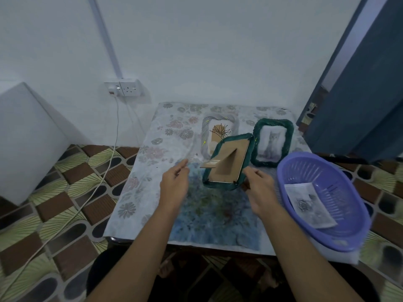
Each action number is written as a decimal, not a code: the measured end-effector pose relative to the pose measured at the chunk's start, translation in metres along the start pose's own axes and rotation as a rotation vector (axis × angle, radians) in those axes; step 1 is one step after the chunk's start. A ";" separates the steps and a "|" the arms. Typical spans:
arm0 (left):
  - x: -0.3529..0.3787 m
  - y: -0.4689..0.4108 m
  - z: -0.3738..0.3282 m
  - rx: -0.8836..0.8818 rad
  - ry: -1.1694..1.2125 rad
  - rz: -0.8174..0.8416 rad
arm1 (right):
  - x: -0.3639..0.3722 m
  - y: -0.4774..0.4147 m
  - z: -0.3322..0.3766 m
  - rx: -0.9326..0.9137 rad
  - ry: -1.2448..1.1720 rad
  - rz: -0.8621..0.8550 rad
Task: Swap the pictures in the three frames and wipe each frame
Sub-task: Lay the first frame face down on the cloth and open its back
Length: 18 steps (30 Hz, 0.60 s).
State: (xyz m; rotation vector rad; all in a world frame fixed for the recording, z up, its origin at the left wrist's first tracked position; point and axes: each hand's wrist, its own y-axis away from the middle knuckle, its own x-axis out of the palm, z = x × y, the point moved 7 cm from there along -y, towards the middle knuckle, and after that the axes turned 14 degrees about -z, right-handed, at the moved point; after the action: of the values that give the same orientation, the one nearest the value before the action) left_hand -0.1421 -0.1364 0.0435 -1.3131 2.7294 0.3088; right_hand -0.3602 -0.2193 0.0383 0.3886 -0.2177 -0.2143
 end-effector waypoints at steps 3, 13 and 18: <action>0.010 -0.005 0.015 -0.124 -0.086 0.099 | -0.001 0.003 0.000 0.006 -0.020 0.032; 0.014 0.000 0.009 -0.156 -0.061 0.074 | 0.006 0.010 -0.003 -0.007 0.007 0.149; 0.015 0.000 0.010 -0.149 -0.056 0.089 | 0.008 0.011 -0.005 -0.013 -0.003 0.183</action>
State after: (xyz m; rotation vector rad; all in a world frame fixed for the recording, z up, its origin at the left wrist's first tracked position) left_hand -0.1511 -0.1455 0.0316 -1.1974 2.7686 0.5574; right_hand -0.3496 -0.2099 0.0399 0.3535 -0.2529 -0.0362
